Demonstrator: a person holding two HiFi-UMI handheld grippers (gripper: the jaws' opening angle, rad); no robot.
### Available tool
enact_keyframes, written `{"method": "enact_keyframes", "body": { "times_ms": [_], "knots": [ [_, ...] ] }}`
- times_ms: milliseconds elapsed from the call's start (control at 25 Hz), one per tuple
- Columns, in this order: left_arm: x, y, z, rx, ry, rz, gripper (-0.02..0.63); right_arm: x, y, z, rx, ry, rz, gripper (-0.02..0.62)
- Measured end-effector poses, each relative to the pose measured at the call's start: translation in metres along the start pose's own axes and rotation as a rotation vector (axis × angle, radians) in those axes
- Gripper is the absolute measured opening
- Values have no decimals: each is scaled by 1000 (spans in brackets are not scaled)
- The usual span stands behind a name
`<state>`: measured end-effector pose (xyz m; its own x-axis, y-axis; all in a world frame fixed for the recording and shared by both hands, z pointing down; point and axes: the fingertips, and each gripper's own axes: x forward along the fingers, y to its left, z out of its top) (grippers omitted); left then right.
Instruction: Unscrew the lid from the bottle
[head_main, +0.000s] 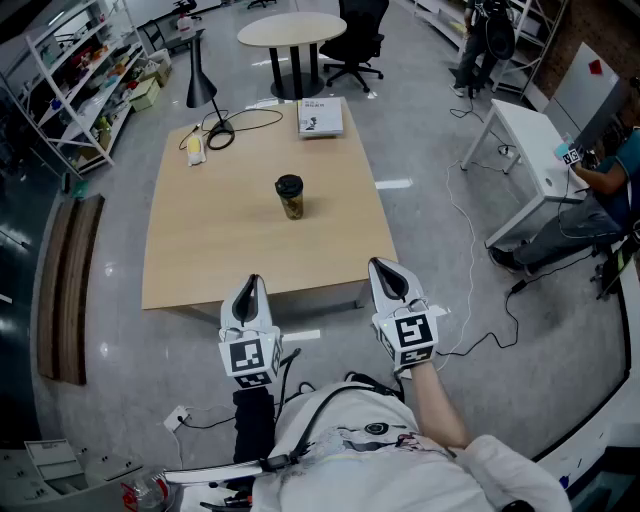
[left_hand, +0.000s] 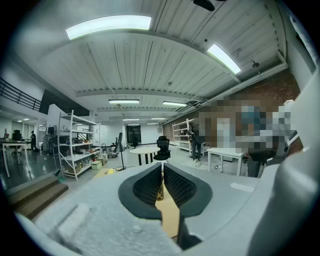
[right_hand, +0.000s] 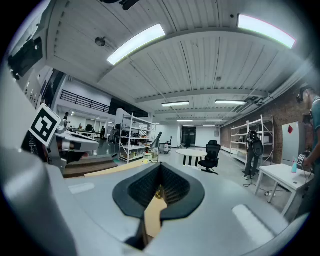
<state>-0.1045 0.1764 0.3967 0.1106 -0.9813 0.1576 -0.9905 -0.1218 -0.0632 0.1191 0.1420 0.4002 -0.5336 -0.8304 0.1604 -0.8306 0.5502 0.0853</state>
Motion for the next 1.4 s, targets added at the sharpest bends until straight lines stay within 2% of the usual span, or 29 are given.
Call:
{"method": "enact_keyframes", "body": {
  "times_ms": [480, 600, 680, 720, 760, 800, 880, 1000, 1160, 1280, 1400],
  "knots": [
    [9, -11, -3, 9, 12, -9, 15, 1, -9, -5, 8, -11, 21, 3],
    [13, -21, -3, 10, -7, -46, 15, -3, -14, -6, 44, -45, 56, 5],
    [16, -27, -2, 30, -19, -83, 50, -3, -16, -10, 54, -49, 92, 6],
    [17, -29, -1, 44, -22, -99, 53, -2, -17, -15, 56, -41, 121, 31],
    [19, -31, 0, 54, -25, -112, 66, -1, -16, -20, 57, -27, 154, 109],
    [20, -32, 2, 58, -27, -124, 75, 2, -15, -26, 58, -11, 187, 159],
    [26, -32, 0, 54, -22, -142, 111, 11, -15, -38, 62, 15, 235, 209],
    [40, -24, -12, 23, -2, -164, 205, 39, -12, -61, 95, 53, 272, 288],
    [74, -6, -34, 1, 43, -201, 253, 99, 7, -102, 78, 150, 355, 415],
    [117, 12, -56, 14, 70, -252, 266, 158, 19, -138, 72, 229, 408, 476],
    [169, 32, -81, -29, 100, -305, 315, 218, 23, -171, 51, 303, 426, 505]
  ]
}}
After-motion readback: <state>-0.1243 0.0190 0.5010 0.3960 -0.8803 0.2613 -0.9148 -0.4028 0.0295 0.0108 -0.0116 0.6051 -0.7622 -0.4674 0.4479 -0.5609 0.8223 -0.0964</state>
